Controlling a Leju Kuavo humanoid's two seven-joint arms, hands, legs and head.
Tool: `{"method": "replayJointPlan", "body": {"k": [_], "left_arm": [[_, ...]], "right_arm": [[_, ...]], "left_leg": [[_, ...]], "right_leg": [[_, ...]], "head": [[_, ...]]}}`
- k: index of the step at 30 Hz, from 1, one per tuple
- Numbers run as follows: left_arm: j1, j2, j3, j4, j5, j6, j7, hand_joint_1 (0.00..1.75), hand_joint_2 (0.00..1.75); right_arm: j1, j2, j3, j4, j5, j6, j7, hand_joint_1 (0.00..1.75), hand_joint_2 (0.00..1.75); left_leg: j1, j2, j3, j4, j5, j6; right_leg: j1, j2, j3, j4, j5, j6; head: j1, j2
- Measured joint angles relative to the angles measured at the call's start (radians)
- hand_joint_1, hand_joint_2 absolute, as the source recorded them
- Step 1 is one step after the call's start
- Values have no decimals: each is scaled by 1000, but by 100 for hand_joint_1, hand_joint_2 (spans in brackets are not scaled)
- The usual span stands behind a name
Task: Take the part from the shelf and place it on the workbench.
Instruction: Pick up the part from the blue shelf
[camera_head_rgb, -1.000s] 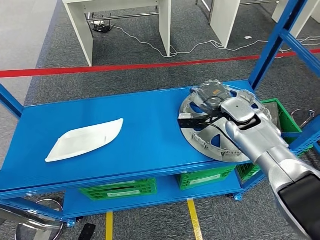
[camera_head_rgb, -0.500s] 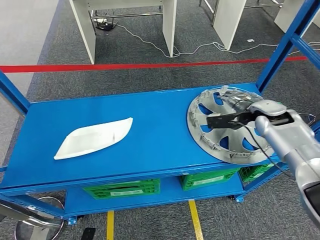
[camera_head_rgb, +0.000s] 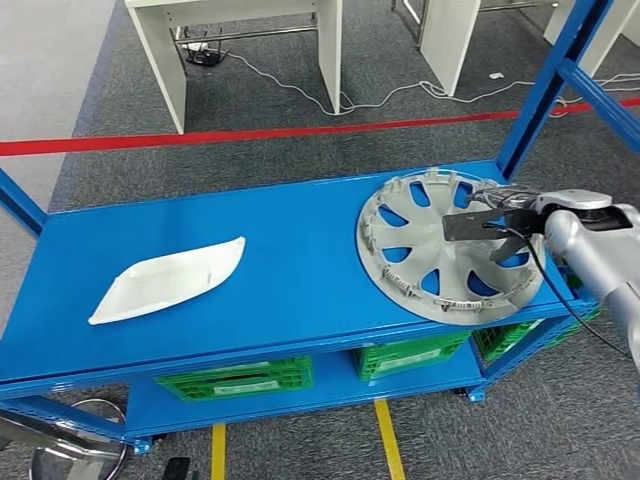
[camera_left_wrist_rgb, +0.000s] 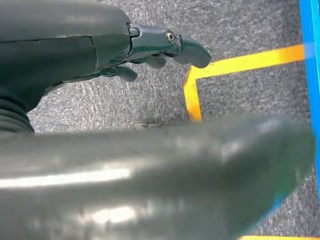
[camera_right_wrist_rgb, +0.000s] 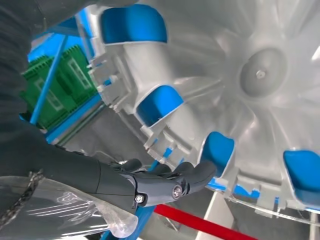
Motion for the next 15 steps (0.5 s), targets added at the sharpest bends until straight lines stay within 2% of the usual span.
{"method": "replayJointPlan", "body": {"k": [1,2,4,6,7,9,10,11,12,14,15], "left_arm": [[-1,-1,0,0,-3,1,3,0,0],[-1,-2,1,0,-5,2,5,0,0],[0,-4,1,0,-8,6,9,0,0],[0,-6,2,0,-10,10,12,0,0],[-1,-7,2,0,-12,12,12,0,0],[-1,-8,3,0,-14,14,13,0,0],[-1,-8,3,0,-16,14,14,0,0],[0,-8,3,0,-17,15,14,0,0],[0,-8,3,0,-18,15,14,0,0],[-1,-9,4,0,-19,15,14,0,0],[-1,-9,5,0,-19,15,14,0,0]], "right_arm": [[-8,-6,9,1,-14,12,4,0,175],[-14,-13,18,2,-24,22,7,0,175],[-21,-24,33,4,-40,39,9,0,175],[-34,-35,51,5,-54,59,9,0,175],[-43,-41,62,5,-62,71,9,0,175],[-60,-52,86,5,-81,94,12,0,175],[-65,-57,101,4,-93,105,15,0,175],[-68,-61,115,3,-104,115,20,0,175],[-70,-65,128,2,-112,121,24,0,175],[-78,-72,146,-3,-124,127,28,0,175],[-84,-74,152,-5,-130,128,28,0,175]], "left_leg": [[-3,1,20,-45,12,8],[-5,1,29,-66,12,12],[-4,1,33,-80,11,12],[1,2,38,-93,20,16],[3,2,40,-99,23,19],[3,2,40,-100,25,21],[4,2,40,-99,25,21],[4,2,40,-99,24,20],[6,2,40,-97,23,19],[9,2,40,-89,16,10],[8,1,37,-81,11,4]], "right_leg": [[1,-1,-1,0,0,2],[2,-2,-2,-1,0,5],[2,-5,-4,-3,2,15],[-1,-5,-18,18,-15,24],[-2,-5,-36,54,-37,28],[-4,-5,-91,173,-94,35],[-6,-5,-117,226,-111,39],[-8,-5,-131,253,-112,43],[-11,-6,-128,243,-95,47],[-19,-7,-75,134,-35,56],[-20,-7,-43,74,-15,58]], "head": [[0,0],[1,0],[0,0],[2,0],[4,0],[6,0],[7,0],[6,0],[7,0],[6,0],[8,0]]}}
